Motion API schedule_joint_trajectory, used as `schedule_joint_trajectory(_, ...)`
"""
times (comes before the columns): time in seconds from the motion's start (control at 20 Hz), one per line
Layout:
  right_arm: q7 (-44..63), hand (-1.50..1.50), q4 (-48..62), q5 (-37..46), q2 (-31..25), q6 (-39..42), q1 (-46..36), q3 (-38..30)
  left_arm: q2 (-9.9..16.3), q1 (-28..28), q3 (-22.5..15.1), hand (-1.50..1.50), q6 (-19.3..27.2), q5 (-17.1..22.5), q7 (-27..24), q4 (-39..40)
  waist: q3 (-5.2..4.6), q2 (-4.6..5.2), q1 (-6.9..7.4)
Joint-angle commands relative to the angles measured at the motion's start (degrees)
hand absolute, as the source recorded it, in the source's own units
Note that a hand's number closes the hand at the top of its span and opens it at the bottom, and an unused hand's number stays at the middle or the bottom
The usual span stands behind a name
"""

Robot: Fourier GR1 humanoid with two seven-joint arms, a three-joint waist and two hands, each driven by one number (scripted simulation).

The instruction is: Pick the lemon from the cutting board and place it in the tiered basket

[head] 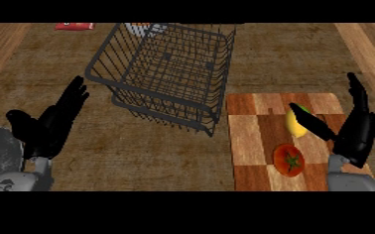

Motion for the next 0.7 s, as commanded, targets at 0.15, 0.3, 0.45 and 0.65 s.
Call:
schedule_joint_trajectory(0.15, 21.0, -1.50, -3.2, 16.4, -9.8, 18.1, 3.0, 5.0, 0.2, -0.4, 0.1, 0.00, 0.2, 0.3, 2.2, -0.9, -0.40, -0.23, -0.51)
schedule_joint_trajectory(0.3, 28.9, -1.50, -4.5, 15.6, -10.4, 31.0, 1.8, 9.7, -0.8, 0.1, -0.9, 0.00, 0.5, 0.0, 2.5, -1.7, -0.39, -0.15, 0.63)
schedule_joint_trajectory(0.45, 39.4, -1.50, -9.1, 14.5, -9.2, 42.2, -1.6, 13.2, -0.6, -0.6, -0.5, 0.00, 0.0, 0.1, 2.2, -1.7, -0.23, -0.19, 0.61)
schedule_joint_trajectory(0.65, 54.3, -1.50, -14.9, 13.2, -5.3, 53.2, -10.6, 14.9, 0.3, 0.3, 1.0, 0.00, -1.4, 0.5, 1.5, -1.5, 0.11, 0.01, 0.75)
